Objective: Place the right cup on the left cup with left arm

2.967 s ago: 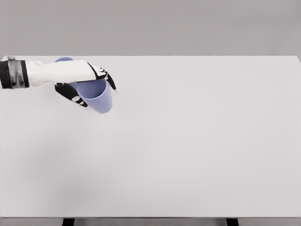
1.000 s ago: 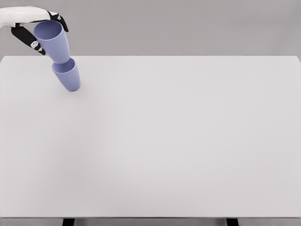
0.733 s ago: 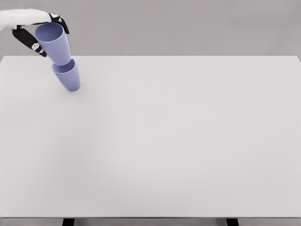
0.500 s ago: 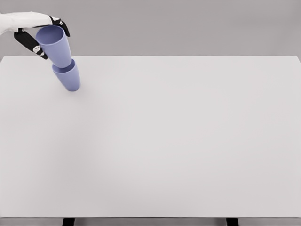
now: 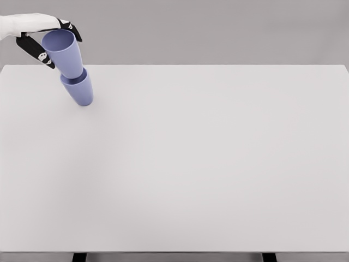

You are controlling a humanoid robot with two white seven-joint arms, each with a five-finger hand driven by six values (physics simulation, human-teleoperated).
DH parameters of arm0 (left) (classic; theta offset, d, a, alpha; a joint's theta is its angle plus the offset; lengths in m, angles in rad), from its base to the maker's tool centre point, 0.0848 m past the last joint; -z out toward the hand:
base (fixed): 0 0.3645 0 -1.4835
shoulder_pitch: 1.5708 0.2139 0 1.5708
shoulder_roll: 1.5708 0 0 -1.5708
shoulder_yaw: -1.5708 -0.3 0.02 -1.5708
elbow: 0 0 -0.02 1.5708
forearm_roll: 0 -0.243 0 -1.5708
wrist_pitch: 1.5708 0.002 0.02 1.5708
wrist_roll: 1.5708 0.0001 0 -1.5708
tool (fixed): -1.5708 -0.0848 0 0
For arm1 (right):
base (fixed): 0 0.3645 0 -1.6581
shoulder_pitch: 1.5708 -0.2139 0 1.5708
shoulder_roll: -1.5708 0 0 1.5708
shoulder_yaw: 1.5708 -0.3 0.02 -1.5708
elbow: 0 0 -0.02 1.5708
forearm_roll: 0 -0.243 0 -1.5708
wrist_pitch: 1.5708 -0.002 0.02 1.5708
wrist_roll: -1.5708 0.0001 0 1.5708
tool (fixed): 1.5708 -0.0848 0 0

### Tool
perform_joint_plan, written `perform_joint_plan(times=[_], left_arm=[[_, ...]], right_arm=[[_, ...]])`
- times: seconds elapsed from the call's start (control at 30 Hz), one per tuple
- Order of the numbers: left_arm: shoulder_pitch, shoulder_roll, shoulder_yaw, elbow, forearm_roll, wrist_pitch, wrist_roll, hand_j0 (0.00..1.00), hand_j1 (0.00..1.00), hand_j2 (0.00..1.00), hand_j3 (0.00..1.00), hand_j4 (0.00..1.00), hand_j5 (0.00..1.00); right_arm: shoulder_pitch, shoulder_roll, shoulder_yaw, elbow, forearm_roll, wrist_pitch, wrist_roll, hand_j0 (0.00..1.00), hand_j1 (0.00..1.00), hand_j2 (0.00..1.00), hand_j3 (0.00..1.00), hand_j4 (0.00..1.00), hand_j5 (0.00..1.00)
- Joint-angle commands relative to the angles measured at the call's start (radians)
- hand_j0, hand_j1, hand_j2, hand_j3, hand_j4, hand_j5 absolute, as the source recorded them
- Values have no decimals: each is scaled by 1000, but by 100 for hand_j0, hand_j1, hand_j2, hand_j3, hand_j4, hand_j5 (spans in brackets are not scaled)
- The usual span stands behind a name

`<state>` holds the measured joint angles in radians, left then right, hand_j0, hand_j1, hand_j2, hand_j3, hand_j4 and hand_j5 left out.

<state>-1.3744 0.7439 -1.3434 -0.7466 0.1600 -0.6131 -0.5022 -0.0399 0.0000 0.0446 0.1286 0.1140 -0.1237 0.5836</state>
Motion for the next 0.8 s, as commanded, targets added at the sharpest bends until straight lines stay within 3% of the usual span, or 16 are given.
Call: perform_joint_plan(times=[0.0,0.03,0.53,0.6,0.77], left_arm=[[0,0,4,0,6,2,1,66,66,66,66,66,66],[0,2,4,0,6,2,1,70,70,70,70,70,70],[9,6,6,-8,6,2,1,84,84,84,84,84,84],[9,6,6,-7,6,2,1,90,90,90,90,90,90],[12,11,6,-8,6,2,1,93,93,93,93,93,93]], right_arm=[[0,0,0,0,1,-1,1,100,100,100,100,100,100],[0,0,0,0,1,-1,1,100,100,100,100,100,100],[0,0,0,0,1,-1,1,100,100,100,100,100,100],[0,0,0,0,1,-1,-1,100,100,100,100,100,100],[0,0,0,0,1,-1,1,100,100,100,100,100,100]])
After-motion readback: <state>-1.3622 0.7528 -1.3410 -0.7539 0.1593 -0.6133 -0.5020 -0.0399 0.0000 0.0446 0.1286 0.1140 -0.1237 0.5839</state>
